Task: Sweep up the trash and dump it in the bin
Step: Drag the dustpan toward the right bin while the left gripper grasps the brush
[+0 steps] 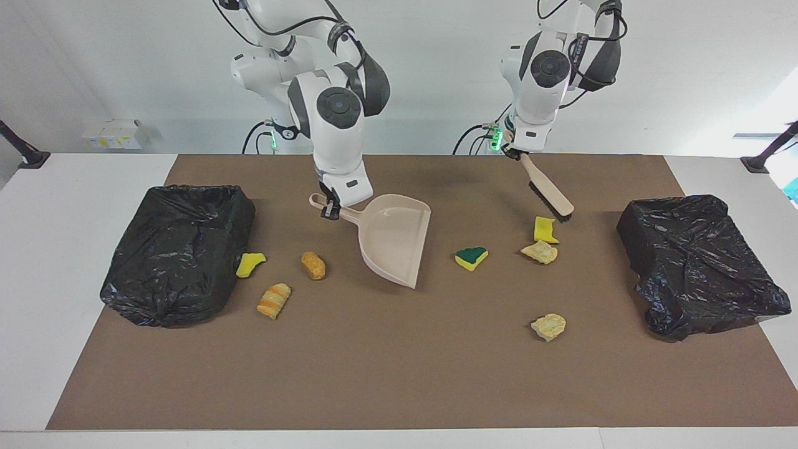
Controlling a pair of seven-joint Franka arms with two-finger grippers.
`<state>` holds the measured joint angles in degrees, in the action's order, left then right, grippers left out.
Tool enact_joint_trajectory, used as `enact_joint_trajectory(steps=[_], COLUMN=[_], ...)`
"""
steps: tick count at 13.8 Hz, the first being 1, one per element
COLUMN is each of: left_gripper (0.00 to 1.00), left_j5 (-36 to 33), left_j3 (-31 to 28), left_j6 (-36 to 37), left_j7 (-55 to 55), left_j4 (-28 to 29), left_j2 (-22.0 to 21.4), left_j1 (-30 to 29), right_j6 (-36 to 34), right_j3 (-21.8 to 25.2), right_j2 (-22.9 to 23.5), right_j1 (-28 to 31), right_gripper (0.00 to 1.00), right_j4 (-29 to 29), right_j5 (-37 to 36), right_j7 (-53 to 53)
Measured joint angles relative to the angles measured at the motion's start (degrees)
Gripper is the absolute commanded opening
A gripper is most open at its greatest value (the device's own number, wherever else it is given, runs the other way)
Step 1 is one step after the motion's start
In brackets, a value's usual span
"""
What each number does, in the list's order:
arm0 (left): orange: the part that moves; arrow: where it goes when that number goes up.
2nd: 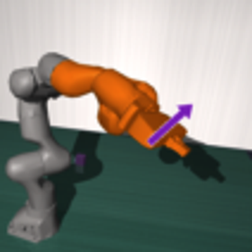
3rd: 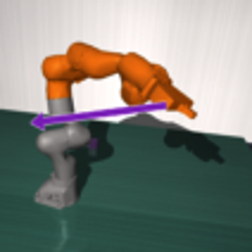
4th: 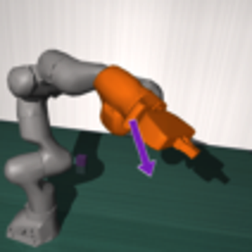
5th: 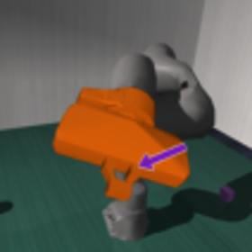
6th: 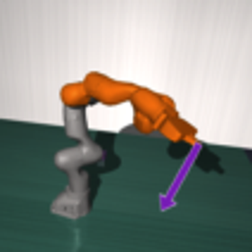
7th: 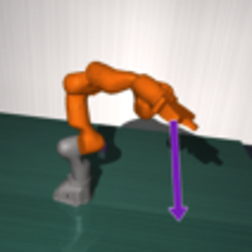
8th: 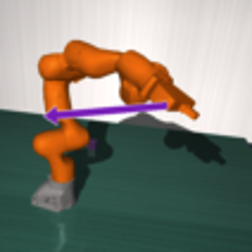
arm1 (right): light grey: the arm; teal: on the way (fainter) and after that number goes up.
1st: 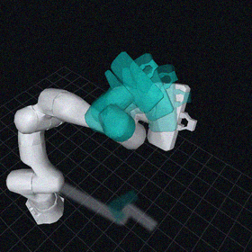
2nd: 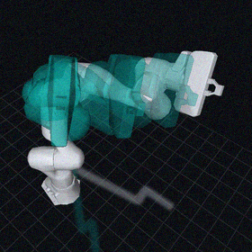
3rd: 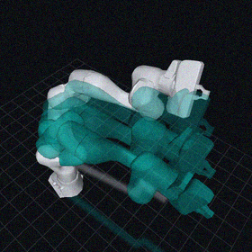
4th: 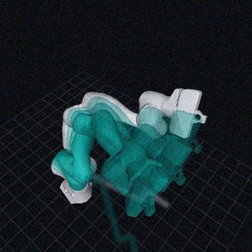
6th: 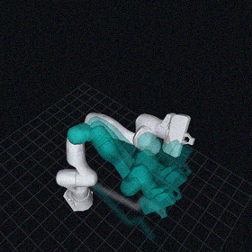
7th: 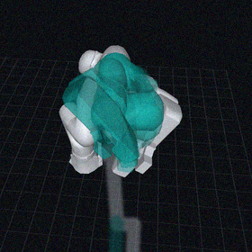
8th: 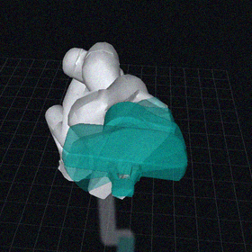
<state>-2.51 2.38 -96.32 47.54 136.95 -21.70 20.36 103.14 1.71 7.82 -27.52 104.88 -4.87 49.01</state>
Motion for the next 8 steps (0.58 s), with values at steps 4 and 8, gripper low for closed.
enact_joint_trajectory(steps=[4, 8], left_gripper=[0.00, 0.00], left_j5=[-0.8, -0.9], left_j3=[0.1, 0.1], left_j6=[-7.1, -15.4], left_j7=[-7.3, -13.0], left_j4=[2.5, 4.5], left_j2=[1.3, 7.8], left_j1=[-5.9, -11.5], right_j6=[9.1, 10.8], right_j3=[0.0, 0.0], right_j2=[-2.2, -2.3], right_j1=[-0.3, -0.6], right_gripper=[0.00, 0.00], right_j4=[7.6, 9.6], right_j5=[-1.3, -1.4], right_j7=[1.7, 4.7])
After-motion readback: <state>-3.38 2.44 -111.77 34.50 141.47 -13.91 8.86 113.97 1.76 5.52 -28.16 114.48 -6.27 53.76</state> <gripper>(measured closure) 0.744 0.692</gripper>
